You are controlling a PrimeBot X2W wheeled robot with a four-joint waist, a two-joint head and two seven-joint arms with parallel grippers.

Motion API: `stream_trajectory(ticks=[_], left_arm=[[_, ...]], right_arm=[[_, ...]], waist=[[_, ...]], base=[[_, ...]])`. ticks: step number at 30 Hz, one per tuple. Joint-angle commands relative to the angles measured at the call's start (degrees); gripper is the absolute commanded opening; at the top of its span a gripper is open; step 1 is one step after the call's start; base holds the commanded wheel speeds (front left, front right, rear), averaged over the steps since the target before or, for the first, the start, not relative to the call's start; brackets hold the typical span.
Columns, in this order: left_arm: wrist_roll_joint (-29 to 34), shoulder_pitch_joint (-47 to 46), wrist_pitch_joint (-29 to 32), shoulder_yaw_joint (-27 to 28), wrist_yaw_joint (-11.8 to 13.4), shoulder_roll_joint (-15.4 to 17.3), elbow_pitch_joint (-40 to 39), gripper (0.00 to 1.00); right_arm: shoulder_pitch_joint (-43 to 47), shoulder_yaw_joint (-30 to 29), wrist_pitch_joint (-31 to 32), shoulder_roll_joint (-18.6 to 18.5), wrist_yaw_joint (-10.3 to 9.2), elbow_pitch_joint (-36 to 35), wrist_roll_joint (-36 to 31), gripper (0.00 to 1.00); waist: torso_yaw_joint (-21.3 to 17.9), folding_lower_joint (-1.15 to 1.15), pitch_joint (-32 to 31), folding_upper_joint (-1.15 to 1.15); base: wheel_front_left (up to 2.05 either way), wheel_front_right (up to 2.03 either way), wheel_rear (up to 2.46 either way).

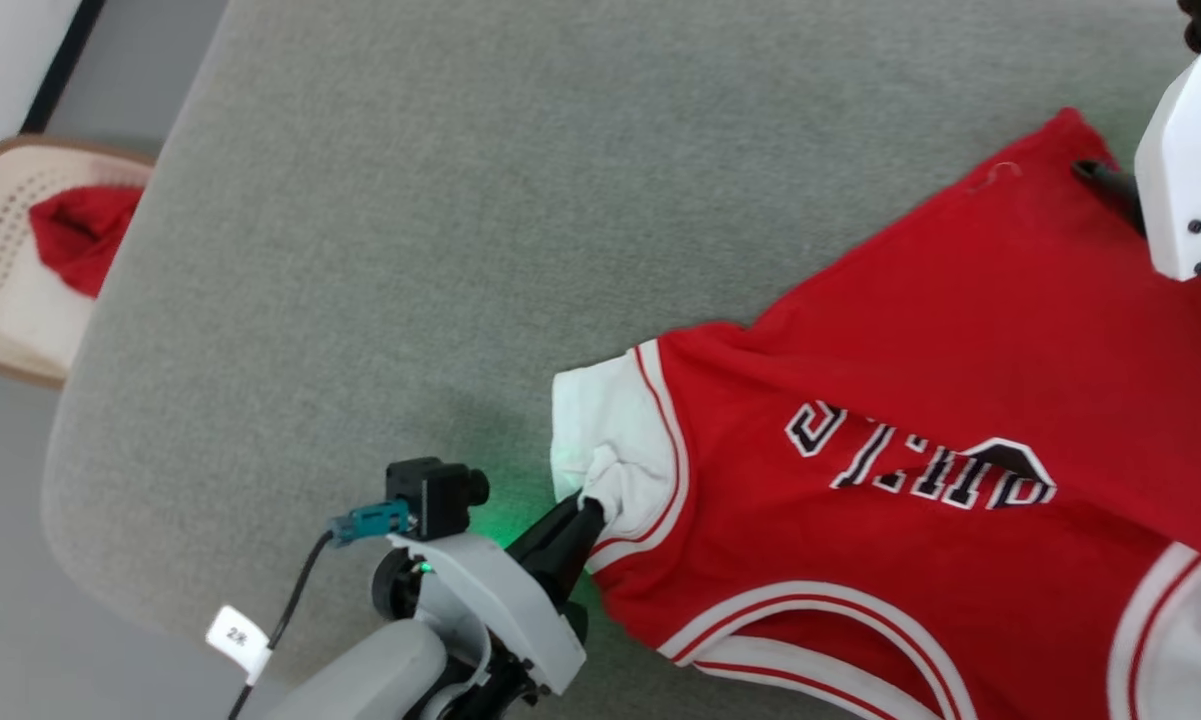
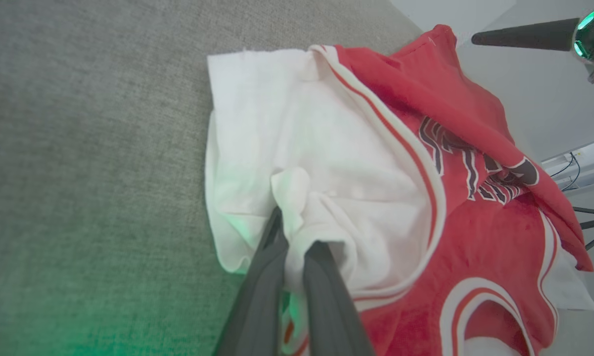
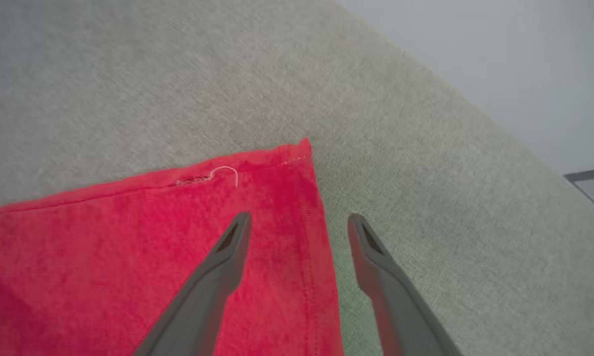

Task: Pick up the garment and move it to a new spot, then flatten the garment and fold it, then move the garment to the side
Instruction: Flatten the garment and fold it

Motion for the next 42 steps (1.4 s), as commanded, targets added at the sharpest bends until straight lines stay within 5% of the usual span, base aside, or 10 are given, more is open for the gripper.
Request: stream_trajectory(ticks=[1, 12, 13, 14, 22, 30, 37, 42], left_arm=[[0.25, -0.50, 0.00, -0.43, -0.59, -0.80, 1.09, 0.00], [0.47, -2.21, -0.46, -1.24, -2.90, -4.10, 6.02, 0.00], [0.44, -2.27, -0.54, -1.26, -3.07, -4.31, 6.37, 0.00], [0.38, -2.33, -0.55, -1.26, -3.29, -4.47, 6.75, 0.00], [-0.15, -1.98, -1.12, -0.86, -3.86, -4.70, 9.01, 0.00], [-0.45, -2.84, 0.00, -0.41, -3.37, -3.31, 8.48, 0.00], [-2.23, -7.50, 7.62, 1.00, -1.88, 2.09, 3.70, 0.00], [-4.10, -13.92, 18.30, 2.32, 1.80, 8.16, -0.39, 0.00]], right_arm=[[-1.82, 0.68, 1.93, -0.14, -0.08, 1.98, 1.09, 1.00], [-6.82, 5.54, 15.21, 1.62, -0.08, 14.83, 3.20, 1.00], [-6.93, 6.13, 16.66, 1.51, -0.08, 15.83, 2.91, 0.58], [-7.06, 6.60, 17.85, 1.43, -0.08, 16.54, 2.65, 0.01], [-10.17, 5.35, 21.03, 1.61, -0.08, 19.28, 1.46, 0.00], [-13.75, 0.91, 15.94, 4.78, -0.08, 20.88, -1.70, 0.00], [-15.18, -3.82, 9.45, 8.95, -0.08, 23.50, -2.97, 0.00], [-16.36, -5.83, 6.63, 11.69, -0.08, 24.27, -3.22, 0.00]], waist=[[2.45, 0.00, 2.24, 0.00], [5.08, 0.00, 4.25, 0.00], [5.21, 0.00, 4.29, 0.00], [5.31, 0.00, 4.33, 0.00], [4.79, 0.00, 3.61, 0.00], [2.37, 0.00, 1.68, 0.00], [-0.99, 0.00, -2.00, 0.00], [-3.98, 0.00, -4.98, 0.00]], base=[[0.00, 0.00, 0.00], [0.00, 0.00, 0.00], [0.00, 0.00, 0.00], [0.00, 0.00, 0.00], [0.00, 0.00, 0.00], [0.00, 0.00, 0.00], [0.00, 0.00, 0.00], [0.00, 0.00, 0.00]])
